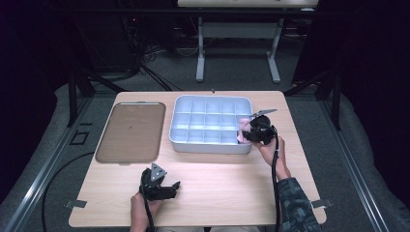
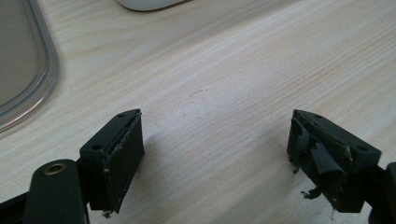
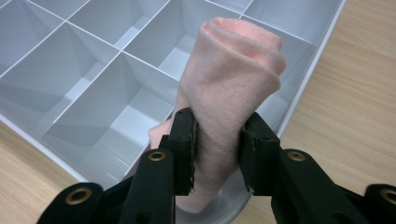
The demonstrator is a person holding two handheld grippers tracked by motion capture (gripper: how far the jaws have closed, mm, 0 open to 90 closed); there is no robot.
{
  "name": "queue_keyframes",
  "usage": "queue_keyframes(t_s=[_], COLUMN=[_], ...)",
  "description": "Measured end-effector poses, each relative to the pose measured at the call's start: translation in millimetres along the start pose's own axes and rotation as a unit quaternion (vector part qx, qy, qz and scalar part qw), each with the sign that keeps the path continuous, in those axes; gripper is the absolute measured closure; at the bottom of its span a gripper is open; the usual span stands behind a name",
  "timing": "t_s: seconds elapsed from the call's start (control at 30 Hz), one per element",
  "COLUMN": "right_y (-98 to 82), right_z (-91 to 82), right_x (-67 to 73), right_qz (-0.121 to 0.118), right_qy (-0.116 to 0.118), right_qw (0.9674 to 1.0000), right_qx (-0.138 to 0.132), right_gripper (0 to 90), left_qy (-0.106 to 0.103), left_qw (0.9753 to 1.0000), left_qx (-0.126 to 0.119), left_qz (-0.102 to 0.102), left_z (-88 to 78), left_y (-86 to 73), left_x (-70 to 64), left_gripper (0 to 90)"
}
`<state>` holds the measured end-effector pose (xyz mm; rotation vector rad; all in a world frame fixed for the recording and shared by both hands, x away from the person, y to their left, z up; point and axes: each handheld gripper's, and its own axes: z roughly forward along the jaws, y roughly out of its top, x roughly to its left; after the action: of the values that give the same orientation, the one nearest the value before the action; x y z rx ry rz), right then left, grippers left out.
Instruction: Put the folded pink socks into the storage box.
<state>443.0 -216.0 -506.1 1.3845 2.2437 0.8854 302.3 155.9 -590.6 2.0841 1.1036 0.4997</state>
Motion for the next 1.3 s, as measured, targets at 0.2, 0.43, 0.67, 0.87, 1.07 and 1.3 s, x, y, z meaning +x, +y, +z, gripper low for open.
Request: queue_keyframes(t_s=[0.2, 0.43, 0.67, 0.87, 1.07, 1.3], right_y=[0.1, 0.2, 0.5, 2.1, 1.8, -1.4], right_z=[0.3, 0.8, -5.5, -22.7, -25.2, -15.2], right_x=[2.7, 12.1, 13.2, 16.2, 17.4, 9.3], right_qz=[-0.011, -0.039, -0.026, -0.028, -0.035, -0.009], right_qy=[-0.009, -0.031, -0.012, -0.01, -0.009, 0.013], right_qw=[0.9998, 0.9983, 0.9994, 0.9994, 0.9992, 0.9999], right_qx=[0.012, 0.031, 0.018, -0.02, -0.018, -0.006], right_gripper=[68.7, 67.7, 48.2, 45.8, 58.7, 59.7], left_qy=[0.0, -0.001, -0.001, -0.001, -0.001, -0.001], left_qw=[1.0, 1.0, 1.0, 1.0, 1.0, 1.0], left_qx=[-0.001, -0.002, -0.001, -0.001, -0.002, -0.001], left_qz=[-0.001, 0.0, 0.003, 0.003, 0.003, 0.003], left_z=[0.0, 0.0, -0.2, -0.2, -0.2, -0.3], left_y=[0.0, -0.1, -0.1, -0.1, -0.1, -0.1], left_x=[-0.2, -0.3, -0.3, -0.4, -0.4, -0.4], left_gripper=[18.6, 18.8, 18.9, 18.9, 18.9, 18.9])
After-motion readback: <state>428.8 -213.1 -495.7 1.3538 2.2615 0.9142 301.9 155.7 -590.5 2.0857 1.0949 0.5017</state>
